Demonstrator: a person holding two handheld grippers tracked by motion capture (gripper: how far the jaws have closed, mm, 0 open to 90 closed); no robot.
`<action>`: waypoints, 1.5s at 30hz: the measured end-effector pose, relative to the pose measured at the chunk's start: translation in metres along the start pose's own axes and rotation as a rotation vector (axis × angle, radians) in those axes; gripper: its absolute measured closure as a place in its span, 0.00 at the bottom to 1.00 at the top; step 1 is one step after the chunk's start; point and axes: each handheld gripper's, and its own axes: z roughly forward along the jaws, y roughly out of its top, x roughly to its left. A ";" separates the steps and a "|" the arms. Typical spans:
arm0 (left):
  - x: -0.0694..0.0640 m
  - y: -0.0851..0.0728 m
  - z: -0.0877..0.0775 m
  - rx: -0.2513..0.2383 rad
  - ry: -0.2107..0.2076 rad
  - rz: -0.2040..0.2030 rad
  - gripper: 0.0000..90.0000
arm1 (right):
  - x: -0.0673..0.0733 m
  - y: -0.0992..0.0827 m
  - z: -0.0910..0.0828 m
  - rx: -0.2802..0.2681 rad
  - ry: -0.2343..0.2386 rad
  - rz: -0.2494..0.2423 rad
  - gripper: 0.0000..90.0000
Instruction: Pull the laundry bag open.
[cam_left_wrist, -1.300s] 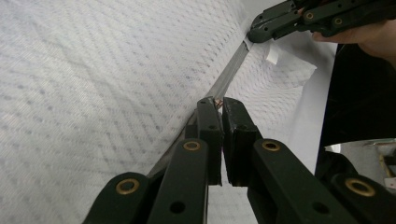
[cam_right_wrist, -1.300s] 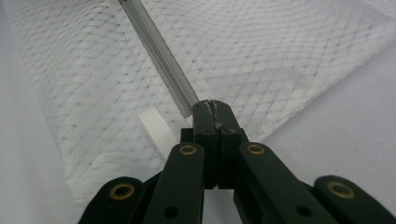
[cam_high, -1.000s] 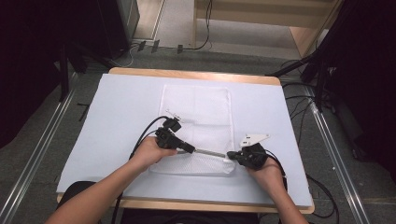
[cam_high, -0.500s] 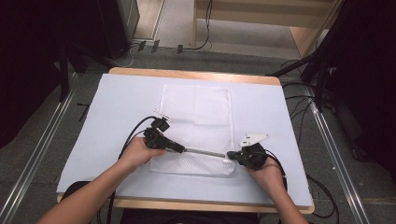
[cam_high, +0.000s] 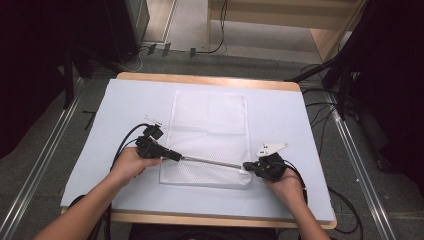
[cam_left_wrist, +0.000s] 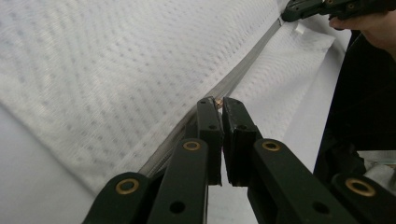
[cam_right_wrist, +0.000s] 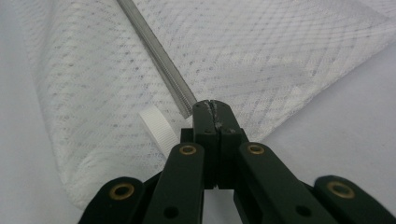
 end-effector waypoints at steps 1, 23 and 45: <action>-0.001 -0.001 0.000 0.000 -0.001 0.000 0.98 | 0.000 0.000 0.000 -0.001 0.002 -0.004 1.00; 0.031 -0.030 -0.039 -0.025 0.082 -0.095 0.98 | -0.002 0.002 0.001 0.005 0.011 -0.007 1.00; 0.025 -0.038 -0.041 -0.072 0.107 -0.031 0.93 | -0.005 0.006 0.000 0.020 0.034 0.026 0.95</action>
